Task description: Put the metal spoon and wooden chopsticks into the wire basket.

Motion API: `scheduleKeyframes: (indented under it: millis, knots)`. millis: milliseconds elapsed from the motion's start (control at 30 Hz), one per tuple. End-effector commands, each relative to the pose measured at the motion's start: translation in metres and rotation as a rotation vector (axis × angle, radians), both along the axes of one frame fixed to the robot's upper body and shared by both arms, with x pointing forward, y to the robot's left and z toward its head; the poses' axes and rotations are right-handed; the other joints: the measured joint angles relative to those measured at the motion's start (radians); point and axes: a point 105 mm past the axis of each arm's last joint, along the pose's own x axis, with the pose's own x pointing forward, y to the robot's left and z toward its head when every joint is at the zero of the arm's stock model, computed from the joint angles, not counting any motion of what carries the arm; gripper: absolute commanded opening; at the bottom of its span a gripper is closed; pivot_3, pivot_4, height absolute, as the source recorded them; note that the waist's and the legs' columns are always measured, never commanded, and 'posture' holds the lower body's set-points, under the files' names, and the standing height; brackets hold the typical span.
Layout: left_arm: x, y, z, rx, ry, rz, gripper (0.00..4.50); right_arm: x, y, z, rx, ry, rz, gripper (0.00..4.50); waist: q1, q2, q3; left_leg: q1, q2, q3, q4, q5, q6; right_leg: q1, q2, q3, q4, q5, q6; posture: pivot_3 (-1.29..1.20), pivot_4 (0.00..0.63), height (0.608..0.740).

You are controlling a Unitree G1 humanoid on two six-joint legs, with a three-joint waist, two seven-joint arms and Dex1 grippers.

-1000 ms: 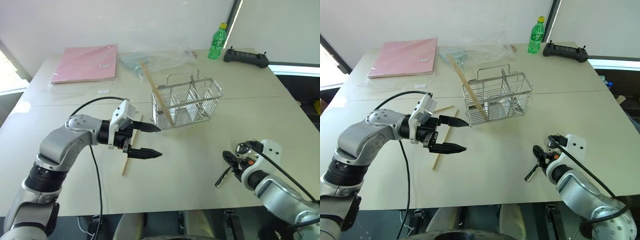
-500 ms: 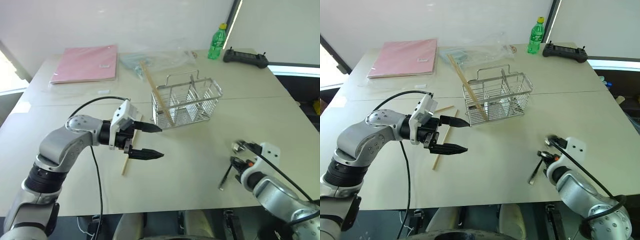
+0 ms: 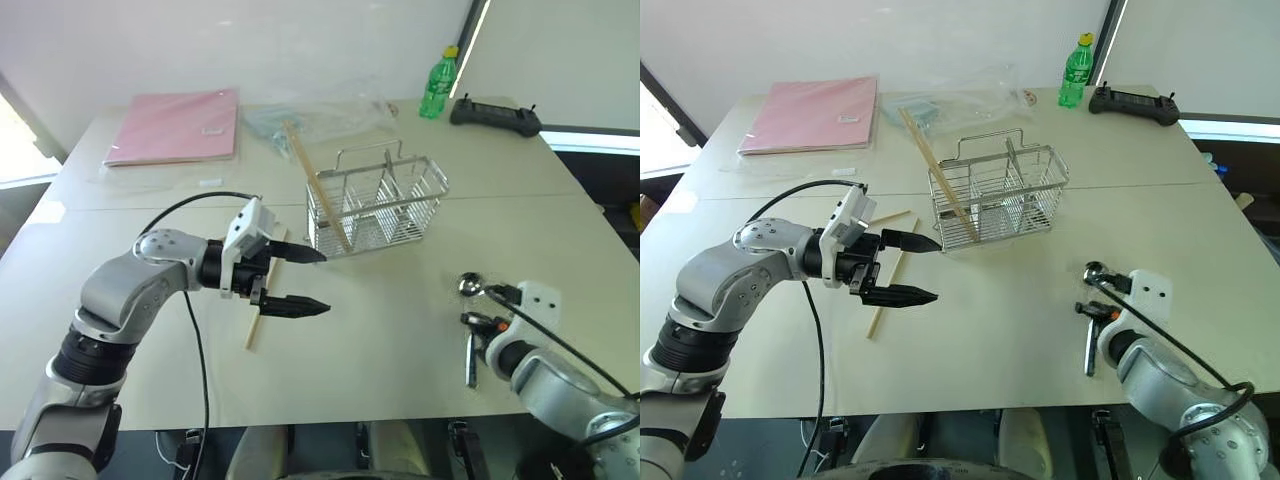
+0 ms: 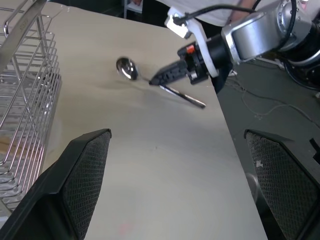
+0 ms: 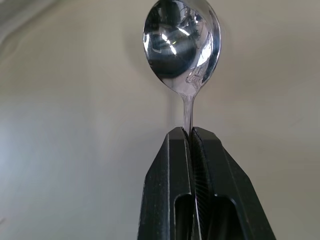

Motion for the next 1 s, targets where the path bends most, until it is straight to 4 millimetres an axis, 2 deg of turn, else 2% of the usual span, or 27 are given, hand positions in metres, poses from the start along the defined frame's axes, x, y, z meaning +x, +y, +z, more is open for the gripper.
scheduleKeyframes:
  millis: [33,133,200,267,367,500,633,733,900,1000]
  knots:
    - [0.002,0.000,0.012,-0.024,-0.049,-0.005,4.50,0.018,-0.012,0.072,-0.086,-0.306,0.017,0.04,-0.003,0.002,0.001,0.000,0.000,0.002,0.000,0.000,0.000,0.000,0.000,0.000,0.000,0.000,0.000,0.00,0.150,0.722]
    - [0.006,-0.002,0.020,-0.042,-0.066,-0.002,4.50,0.034,-0.007,0.142,-0.140,-0.586,0.093,0.04,-0.004,0.002,0.002,0.001,0.001,0.002,-0.001,0.000,0.000,-0.001,0.001,0.000,0.001,0.000,0.000,0.00,0.150,0.722]
    - [0.008,-0.002,0.024,-0.052,-0.073,0.000,4.50,0.040,0.002,0.173,-0.154,-0.712,0.150,0.04,-0.004,0.003,0.003,0.001,0.001,0.002,0.000,0.000,0.000,-0.001,0.001,0.000,0.001,0.000,0.000,0.00,0.150,0.722]
    - [0.010,-0.003,0.028,-0.059,-0.084,0.003,4.50,0.049,0.017,0.199,-0.160,-0.815,0.219,0.04,-0.006,0.002,0.003,0.001,0.001,0.001,-0.001,0.000,0.000,-0.001,0.002,0.000,0.001,0.000,0.000,0.00,0.150,0.722]
    - [0.014,-0.003,0.034,-0.071,-0.105,0.014,4.50,0.066,0.044,0.220,-0.131,-0.910,0.305,0.04,-0.010,0.000,0.003,0.001,0.002,0.001,-0.002,0.000,0.000,-0.001,0.002,0.000,0.000,0.002,-0.002,0.00,0.150,0.722]
    - [0.025,-0.002,0.045,-0.099,-0.143,0.069,4.50,0.088,0.072,0.222,-0.081,-0.944,0.372,0.04,-0.014,-0.001,0.004,0.000,0.001,0.002,-0.002,0.000,0.000,-0.002,0.002,0.001,0.001,0.002,-0.003,0.00,0.150,0.722]
    - [0.052,0.003,0.067,-0.185,-0.211,0.232,4.50,0.109,0.095,0.206,-0.084,-0.946,0.429,0.04,-0.010,-0.001,0.004,0.000,0.001,0.001,-0.001,0.000,0.000,-0.002,0.002,0.001,0.001,0.003,-0.002,0.00,0.150,0.722]
    - [0.057,0.005,0.077,-0.222,-0.226,0.270,4.50,0.121,0.101,0.198,-0.088,-0.954,0.441,0.04,-0.014,-0.001,0.004,0.000,0.001,0.001,-0.001,0.000,0.000,-0.002,0.002,0.001,0.002,0.004,0.001,0.00,0.150,0.722]
    - [0.056,0.005,0.079,-0.229,-0.232,0.272,4.50,0.135,0.100,0.187,-0.103,-0.959,0.435,0.04,-0.026,-0.001,0.004,0.000,0.001,0.001,-0.002,0.001,-0.001,-0.002,0.002,0.001,0.003,0.005,0.002,0.00,0.150,0.722]
    - [0.057,0.005,0.080,-0.229,-0.235,0.274,4.50,0.145,0.093,0.179,-0.101,-0.932,0.380,1.03,-0.029,-0.001,0.004,0.001,0.001,0.001,-0.002,0.001,-0.001,-0.002,0.002,0.001,0.003,0.005,0.002,0.00,0.150,0.722]
